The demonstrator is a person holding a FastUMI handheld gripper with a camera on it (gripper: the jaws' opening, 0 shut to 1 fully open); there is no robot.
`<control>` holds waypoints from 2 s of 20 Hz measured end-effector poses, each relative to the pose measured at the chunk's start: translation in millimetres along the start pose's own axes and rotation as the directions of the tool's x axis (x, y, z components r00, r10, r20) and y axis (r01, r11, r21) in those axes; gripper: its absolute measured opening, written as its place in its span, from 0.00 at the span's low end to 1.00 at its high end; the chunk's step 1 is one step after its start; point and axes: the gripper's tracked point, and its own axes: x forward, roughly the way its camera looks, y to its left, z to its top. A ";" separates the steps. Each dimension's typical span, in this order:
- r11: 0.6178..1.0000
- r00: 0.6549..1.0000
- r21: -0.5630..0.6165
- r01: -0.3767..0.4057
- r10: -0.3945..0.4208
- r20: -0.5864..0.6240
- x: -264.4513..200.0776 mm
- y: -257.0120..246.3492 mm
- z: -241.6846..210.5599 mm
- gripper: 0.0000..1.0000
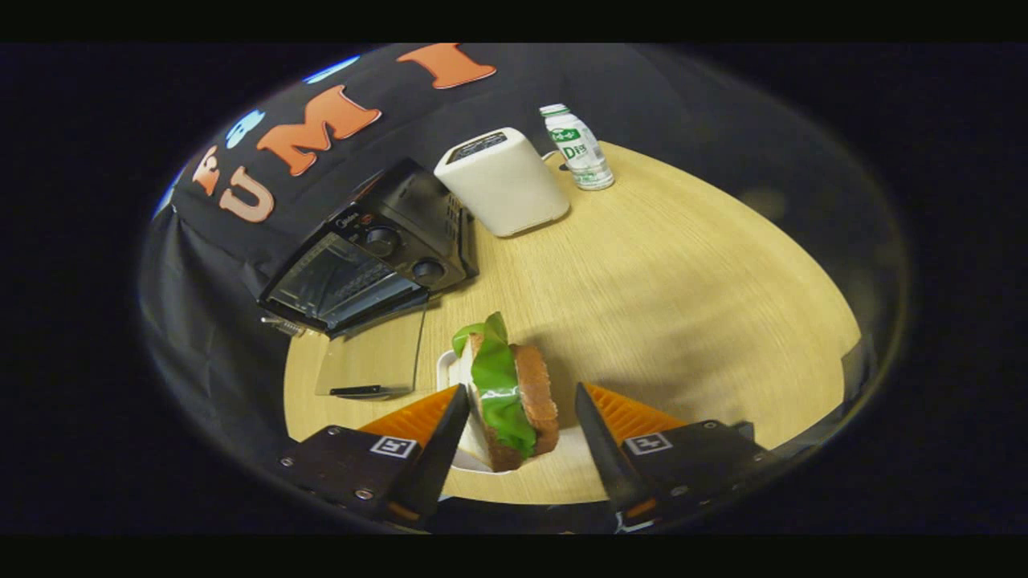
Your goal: Open the toaster oven, put the food inside, and close the toaster oven door.
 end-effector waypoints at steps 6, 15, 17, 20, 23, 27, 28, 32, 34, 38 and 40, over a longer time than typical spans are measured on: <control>0.998 0.998 0.025 -0.062 0.062 -0.006 -10.4 17.5 7.9 0.38; 0.989 0.983 -0.016 -0.149 0.149 0.106 -37.2 73.4 47.4 0.36; 0.981 0.973 -0.018 -0.192 0.192 0.128 -38.2 96.3 52.7 0.36; 0.968 0.957 -0.035 -0.250 0.252 0.146 -29.4 132.4 55.5 0.36; 0.958 0.950 -0.050 -0.284 0.288 0.121 -10.9 167.5 48.3 0.36; 0.946 0.937 -0.036 -0.322 0.324 0.131 15.0 207.5 47.5 0.36; 0.945 0.935 -0.023 -0.327 0.326 0.137 21.8 214.6 48.9 0.36; 0.931 0.923 0.061 -0.360 0.346 0.169 51.8 243.0 55.6 0.36; 0.909 0.904 0.105 -0.403 0.379 0.196 60.9 258.2 61.0 0.36; 0.886 0.898 0.187 -0.425 0.387 0.207 87.9 270.1 58.8 0.36; 0.875 0.895 0.216 -0.433 0.390 0.217 100.9 274.0 60.8 0.36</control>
